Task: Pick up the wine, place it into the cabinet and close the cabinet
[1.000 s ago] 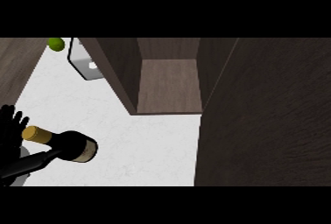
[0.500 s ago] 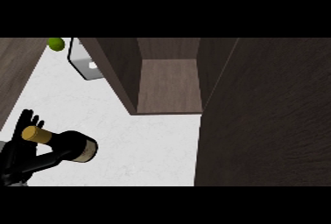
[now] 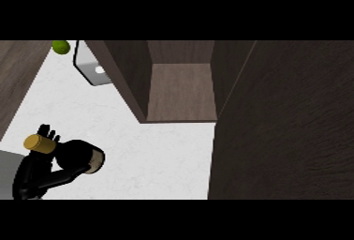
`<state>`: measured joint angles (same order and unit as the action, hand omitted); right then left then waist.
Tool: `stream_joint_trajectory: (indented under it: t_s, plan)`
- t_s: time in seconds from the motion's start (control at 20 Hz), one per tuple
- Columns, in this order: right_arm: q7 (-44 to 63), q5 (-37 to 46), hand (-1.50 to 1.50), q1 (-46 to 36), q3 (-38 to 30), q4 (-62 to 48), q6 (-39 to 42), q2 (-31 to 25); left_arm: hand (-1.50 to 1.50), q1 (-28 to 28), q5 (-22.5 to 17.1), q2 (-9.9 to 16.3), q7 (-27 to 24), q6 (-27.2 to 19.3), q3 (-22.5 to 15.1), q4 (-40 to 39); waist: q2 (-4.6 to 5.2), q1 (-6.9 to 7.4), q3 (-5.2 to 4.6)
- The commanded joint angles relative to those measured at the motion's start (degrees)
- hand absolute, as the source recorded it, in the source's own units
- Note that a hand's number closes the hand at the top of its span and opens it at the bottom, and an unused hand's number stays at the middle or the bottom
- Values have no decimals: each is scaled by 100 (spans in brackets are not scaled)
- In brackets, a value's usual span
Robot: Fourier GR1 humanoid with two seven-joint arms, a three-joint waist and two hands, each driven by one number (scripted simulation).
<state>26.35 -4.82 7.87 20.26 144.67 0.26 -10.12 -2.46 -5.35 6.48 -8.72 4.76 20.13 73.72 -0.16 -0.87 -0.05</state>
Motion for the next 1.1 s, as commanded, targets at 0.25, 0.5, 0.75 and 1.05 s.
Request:
stream_joint_trajectory:
  t_s: [0.25,0.5,0.75,1.05]
  plan:
    - [715,-405,-150,308,-124,1569,-82,-153,-150,140,-111,-249,-330,-62,-10,-421,-7,7,2]
    - [686,-443,-150,254,-190,1482,-36,-140,-150,517,-489,-109,-849,102,422,-1353,-1,-25,-3]
    - [648,-542,-150,133,-322,1315,29,-175,-150,640,-834,-322,-1080,247,522,-1652,2,3,2]
    - [616,-649,-150,233,-402,1274,15,-160,-150,810,-991,-444,-1571,460,534,-2098,10,-1,2]
